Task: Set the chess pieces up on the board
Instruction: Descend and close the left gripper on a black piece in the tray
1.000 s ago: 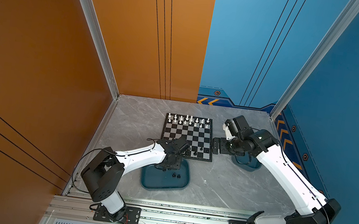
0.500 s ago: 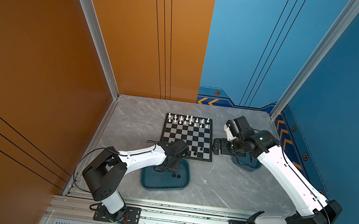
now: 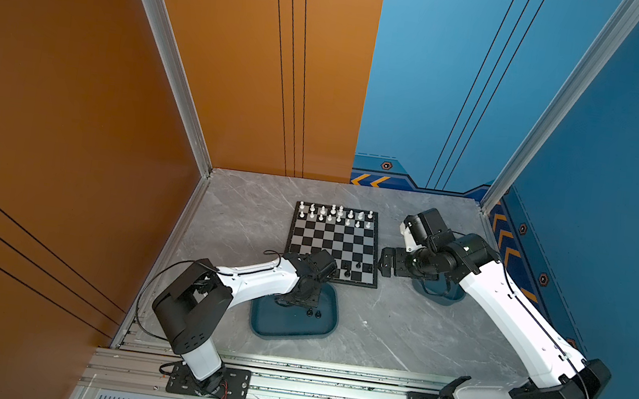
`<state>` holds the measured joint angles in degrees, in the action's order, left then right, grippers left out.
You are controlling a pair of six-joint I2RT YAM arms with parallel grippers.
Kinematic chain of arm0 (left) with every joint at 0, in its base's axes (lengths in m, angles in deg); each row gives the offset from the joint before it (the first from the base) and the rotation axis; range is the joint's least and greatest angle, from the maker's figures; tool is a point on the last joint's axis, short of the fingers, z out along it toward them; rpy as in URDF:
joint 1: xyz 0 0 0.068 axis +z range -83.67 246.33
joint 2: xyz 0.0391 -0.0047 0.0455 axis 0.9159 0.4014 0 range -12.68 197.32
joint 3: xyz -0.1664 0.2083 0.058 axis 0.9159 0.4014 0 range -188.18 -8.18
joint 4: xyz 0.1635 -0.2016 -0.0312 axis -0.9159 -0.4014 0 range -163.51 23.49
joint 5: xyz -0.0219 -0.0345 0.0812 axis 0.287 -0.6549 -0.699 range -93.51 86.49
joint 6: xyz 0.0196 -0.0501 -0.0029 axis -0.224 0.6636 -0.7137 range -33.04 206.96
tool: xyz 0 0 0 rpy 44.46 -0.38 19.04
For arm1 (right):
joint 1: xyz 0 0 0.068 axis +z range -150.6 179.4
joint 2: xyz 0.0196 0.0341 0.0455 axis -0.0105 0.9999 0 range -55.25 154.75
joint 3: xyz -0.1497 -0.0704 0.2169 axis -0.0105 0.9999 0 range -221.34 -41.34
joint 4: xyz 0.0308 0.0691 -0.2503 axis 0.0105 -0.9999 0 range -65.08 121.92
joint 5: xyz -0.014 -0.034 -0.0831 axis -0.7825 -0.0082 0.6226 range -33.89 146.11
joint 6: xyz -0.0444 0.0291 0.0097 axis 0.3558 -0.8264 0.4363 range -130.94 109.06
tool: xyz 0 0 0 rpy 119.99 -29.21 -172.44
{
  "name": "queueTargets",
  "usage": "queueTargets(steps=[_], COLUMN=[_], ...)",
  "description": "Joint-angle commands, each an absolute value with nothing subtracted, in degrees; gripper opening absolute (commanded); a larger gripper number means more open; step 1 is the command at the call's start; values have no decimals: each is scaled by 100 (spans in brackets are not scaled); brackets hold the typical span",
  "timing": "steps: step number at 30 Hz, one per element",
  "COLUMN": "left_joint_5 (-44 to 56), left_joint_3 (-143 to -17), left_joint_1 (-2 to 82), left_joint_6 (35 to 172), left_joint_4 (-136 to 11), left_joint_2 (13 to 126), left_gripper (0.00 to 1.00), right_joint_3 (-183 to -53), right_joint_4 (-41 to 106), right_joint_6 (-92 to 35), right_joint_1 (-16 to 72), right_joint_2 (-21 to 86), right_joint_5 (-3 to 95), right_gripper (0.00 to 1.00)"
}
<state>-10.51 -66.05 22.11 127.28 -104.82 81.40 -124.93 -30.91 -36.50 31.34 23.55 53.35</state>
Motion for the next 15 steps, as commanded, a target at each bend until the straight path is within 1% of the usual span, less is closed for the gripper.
queueTargets(steps=[1, 10, 15], left_joint_5=[-1025, -1049, -1098], left_joint_3=[-6680, -6679, -6907], left_joint_1=[2202, 2273, 2294], left_joint_6=[12647, 12548, 12520], left_joint_4=[-10510, -10511, -10518], left_joint_2=[8216, 8285, 8277], left_gripper=[27, 26, 26], right_joint_3=[-12441, -12481, -12475], right_joint_4=[-3128, -3136, -3134], right_joint_6=[-3746, -3721, -3704], right_joint_1=[3104, 3076, 3043], right_joint_2=[2213, 2217, 2214], right_joint_5=[5466, 5458, 5453], right_gripper=[100, 100, 100])
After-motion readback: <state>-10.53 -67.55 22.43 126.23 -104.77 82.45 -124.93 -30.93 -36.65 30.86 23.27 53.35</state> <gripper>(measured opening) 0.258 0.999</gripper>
